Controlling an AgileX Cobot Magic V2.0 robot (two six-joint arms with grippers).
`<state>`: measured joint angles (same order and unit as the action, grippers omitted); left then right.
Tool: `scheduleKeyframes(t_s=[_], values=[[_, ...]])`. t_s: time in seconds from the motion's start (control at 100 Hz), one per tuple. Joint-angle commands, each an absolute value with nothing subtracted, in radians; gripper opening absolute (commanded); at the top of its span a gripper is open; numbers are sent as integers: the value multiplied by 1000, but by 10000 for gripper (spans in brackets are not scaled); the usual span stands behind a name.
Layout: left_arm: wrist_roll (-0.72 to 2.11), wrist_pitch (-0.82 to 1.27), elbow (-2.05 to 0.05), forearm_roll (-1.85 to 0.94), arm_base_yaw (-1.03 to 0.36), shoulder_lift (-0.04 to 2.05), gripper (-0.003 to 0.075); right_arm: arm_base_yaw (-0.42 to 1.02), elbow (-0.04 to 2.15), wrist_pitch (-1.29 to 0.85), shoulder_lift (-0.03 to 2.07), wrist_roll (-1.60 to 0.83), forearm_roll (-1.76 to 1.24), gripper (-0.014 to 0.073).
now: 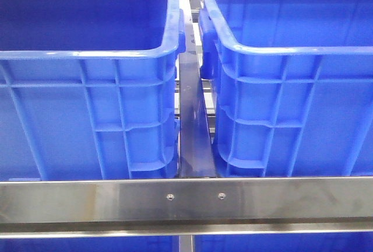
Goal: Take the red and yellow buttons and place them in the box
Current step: 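Lift the yellow button and carry it toward the right gripper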
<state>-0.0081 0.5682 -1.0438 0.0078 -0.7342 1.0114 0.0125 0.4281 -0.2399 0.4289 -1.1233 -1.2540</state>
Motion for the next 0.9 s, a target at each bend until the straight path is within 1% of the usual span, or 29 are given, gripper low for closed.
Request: scheduleKeyframes(t_s=[0.0,0.04,0.09,0.16,0.21,0.23,0.28,0.3,0.35,0.42,0.6,0.74,0.89], values=[[0,448,-1070,0,-783,1029,-19,14,456,-238,430,-1132,-1265,-62],[7,437,-1070,0,-803,1038,-19,14,456,-247,430,-1132,-1265,-48],[20,427,-1070,0,-824,1049,-19,14,456,-260,430,-1132,-1265,-10],[20,414,-1070,0,-848,1056,-19,14,456,-279,430,-1132,-1265,80],[20,406,-1070,10,-860,1058,-19,14,456,-287,430,-1132,-1265,183],[20,404,-1070,13,-862,1058,-19,14,456,-291,430,-1132,-1265,211],[20,404,-1070,13,-867,1058,-19,14,456,-299,430,-1132,-1265,330],[20,404,-1070,13,-867,1058,-19,14,456,-304,430,-1132,-1268,361],[20,404,-1070,13,-867,1058,-19,14,456,-324,430,-1132,-1292,474],[20,404,-1070,13,-867,1058,-19,14,457,-366,434,-1132,-1354,557],[20,404,-1070,13,-867,1058,-19,14,504,-593,524,-1131,-1528,559],[20,404,-1070,13,-867,1058,-19,14,582,-847,692,-1125,-1641,559],[20,404,-1070,13,-867,1058,-19,14,689,-1093,906,-1064,-1684,559]])
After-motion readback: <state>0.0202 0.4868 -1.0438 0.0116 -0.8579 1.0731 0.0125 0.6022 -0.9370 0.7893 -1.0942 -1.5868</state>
